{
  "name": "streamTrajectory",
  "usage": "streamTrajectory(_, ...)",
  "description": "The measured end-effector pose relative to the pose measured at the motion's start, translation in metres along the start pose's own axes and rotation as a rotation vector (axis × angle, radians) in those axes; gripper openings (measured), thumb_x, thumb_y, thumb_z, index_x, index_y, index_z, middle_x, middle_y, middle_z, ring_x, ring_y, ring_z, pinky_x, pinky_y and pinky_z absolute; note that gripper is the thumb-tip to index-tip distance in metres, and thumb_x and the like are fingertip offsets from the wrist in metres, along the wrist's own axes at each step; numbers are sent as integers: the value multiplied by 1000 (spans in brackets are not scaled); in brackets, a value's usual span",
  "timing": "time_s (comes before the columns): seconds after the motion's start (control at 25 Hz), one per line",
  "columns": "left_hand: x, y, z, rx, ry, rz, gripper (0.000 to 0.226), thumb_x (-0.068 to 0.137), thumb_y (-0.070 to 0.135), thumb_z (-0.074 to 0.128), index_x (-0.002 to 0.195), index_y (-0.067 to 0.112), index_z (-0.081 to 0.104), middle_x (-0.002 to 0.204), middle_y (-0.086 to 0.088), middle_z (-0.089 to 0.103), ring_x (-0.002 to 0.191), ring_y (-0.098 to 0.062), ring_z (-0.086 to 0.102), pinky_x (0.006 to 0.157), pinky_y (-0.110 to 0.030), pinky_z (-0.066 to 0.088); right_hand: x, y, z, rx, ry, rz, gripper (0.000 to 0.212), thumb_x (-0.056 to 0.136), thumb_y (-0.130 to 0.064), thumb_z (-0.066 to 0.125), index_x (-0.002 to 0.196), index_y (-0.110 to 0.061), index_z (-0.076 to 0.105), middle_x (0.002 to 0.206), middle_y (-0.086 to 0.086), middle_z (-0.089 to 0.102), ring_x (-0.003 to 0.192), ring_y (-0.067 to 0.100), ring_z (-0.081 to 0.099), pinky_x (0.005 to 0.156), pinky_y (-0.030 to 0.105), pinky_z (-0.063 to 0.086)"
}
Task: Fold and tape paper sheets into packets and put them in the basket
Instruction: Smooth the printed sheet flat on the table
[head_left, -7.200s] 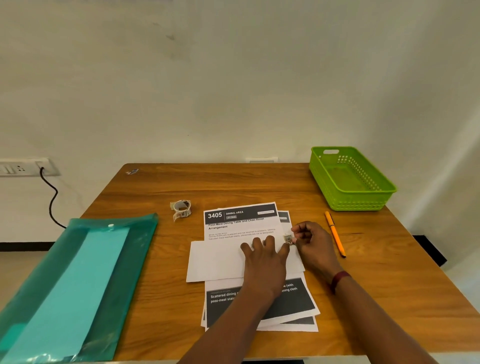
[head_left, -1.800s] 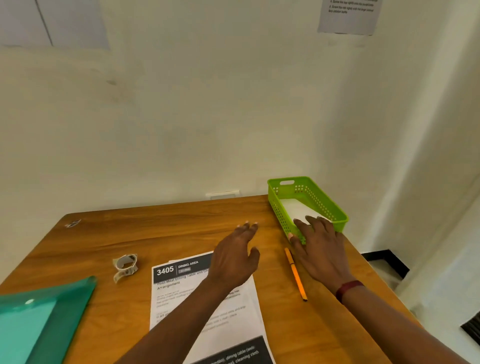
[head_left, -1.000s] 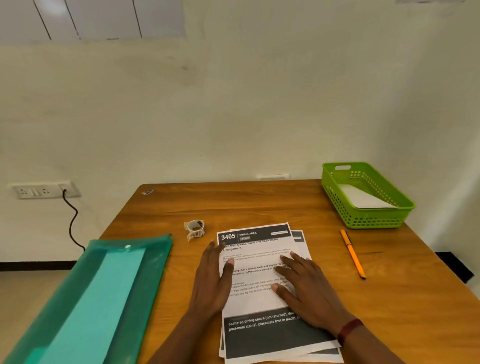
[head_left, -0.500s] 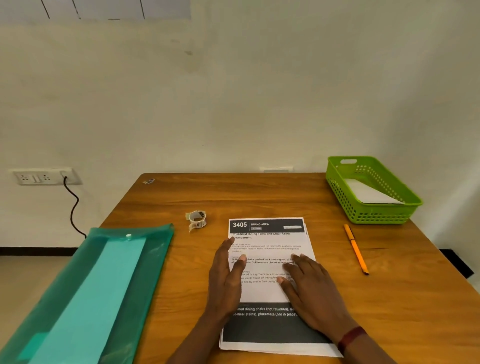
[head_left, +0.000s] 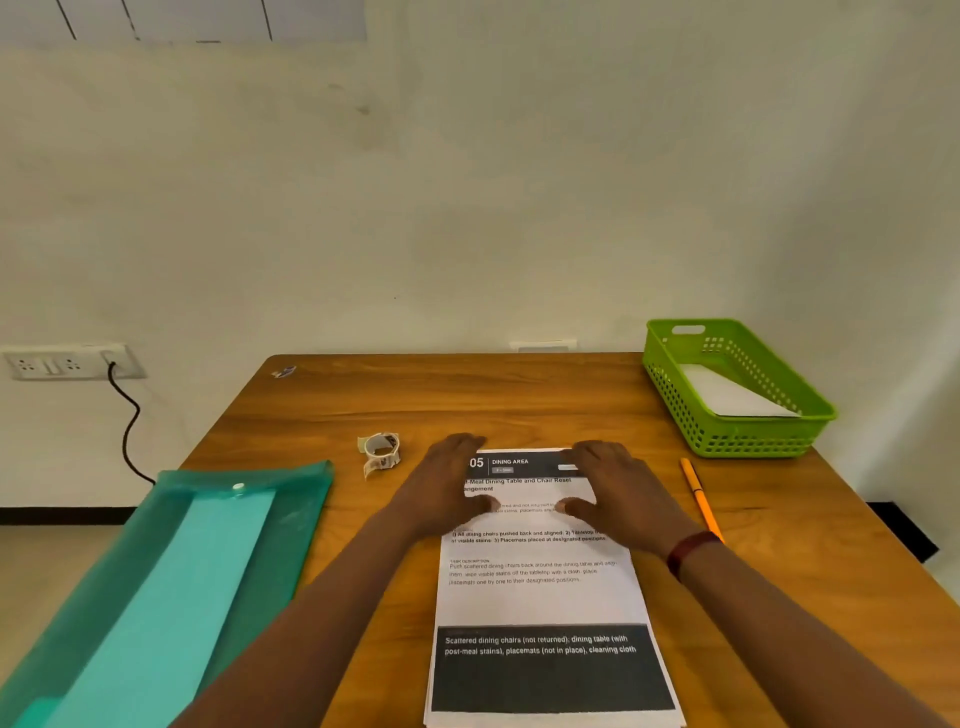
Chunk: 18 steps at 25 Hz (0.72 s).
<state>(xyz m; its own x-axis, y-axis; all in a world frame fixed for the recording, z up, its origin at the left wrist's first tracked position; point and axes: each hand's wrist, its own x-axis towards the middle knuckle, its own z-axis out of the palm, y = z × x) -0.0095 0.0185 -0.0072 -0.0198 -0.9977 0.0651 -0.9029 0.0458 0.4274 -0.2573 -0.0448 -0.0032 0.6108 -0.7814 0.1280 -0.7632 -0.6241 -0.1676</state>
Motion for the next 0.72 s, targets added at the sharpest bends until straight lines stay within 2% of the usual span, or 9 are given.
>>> streamTrajectory(0.08,20,0,-11,152,-194,16,113,69,50,82,155,22,16,162,-6,16,148,-28,12,118,-45,16,24,8,-7,-80,-175,-10,85,77,-59,69,146,-27,31,149,0,35,138,23,28,104,42,36)
streamTrajectory(0.16,33,0,-13,251,-296,14,130,61,52,87,156,24,3,163,-6,8,150,-30,6,119,-53,9,40,12,-7,-173,-290,-38,101,69,-58,76,150,-27,23,152,2,31,140,26,24,107,46,32)
streamTrajectory(0.24,39,0,-11,305,-337,-9,137,58,51,88,155,24,-5,164,-7,6,150,-32,4,119,-59,6,49,12,-4,-213,-350,-46,113,65,-57,80,152,-25,15,153,5,29,142,29,21,109,50,29)
streamTrajectory(0.36,43,5,-11,375,-382,-27,137,62,48,87,155,22,-9,162,-10,10,149,-34,7,117,-62,5,55,11,-2,-223,-392,-25,120,64,-55,81,154,-25,7,152,8,29,143,31,19,109,54,27)
streamTrajectory(0.48,42,12,-9,459,-363,-21,137,62,48,87,154,21,-10,159,-13,18,147,-35,14,116,-63,9,53,8,-1,-250,-386,-15,120,65,-55,81,154,-24,7,148,9,34,140,31,23,107,54,29)
streamTrajectory(0.72,29,23,-6,561,-232,-78,135,61,51,87,154,23,-7,155,-14,22,145,-37,17,111,-71,16,43,-4,-3,-343,-242,-18,117,64,-53,82,153,-24,11,139,11,37,132,31,33,104,52,33)
